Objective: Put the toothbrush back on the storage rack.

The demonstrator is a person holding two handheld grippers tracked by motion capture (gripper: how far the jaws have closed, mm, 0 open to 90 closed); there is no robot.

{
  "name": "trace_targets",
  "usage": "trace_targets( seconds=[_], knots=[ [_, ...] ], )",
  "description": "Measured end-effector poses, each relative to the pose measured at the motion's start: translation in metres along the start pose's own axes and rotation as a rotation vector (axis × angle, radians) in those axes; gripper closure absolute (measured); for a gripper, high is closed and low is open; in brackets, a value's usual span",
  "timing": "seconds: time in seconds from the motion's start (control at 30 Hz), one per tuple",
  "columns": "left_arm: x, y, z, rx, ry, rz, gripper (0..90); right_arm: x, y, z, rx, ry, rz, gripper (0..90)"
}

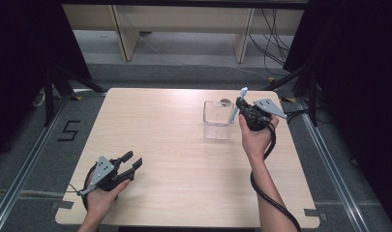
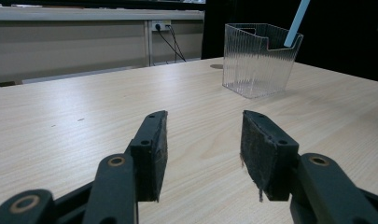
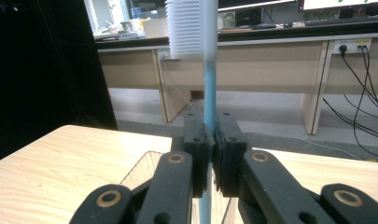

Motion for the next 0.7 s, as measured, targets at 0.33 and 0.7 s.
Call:
trace_targets(
  seconds=[0.33, 0.7],
  knots=[
    [-0.001, 0.001, 0.0, -0.002, -0.002, -0.001, 50.4, -0.011, 0.004, 0.003, -0.006, -0.005, 0.015, 85.4],
    [-0.002, 0.001, 0.0, -0.003, -0.004, -0.002, 50.4, -0.021, 0.006, 0.004, -0.007, 0.01, 0.029, 85.3]
  ],
)
Point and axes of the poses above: each handheld gripper's, and its own axes: y roughly forward along the jaws, x roughly out of its top, z roughly to its left, the point moved 1 cm from there along y, roughly forward along the jaws, and after that the axes turned 10 degrees about -x, right-handed, at the moved point
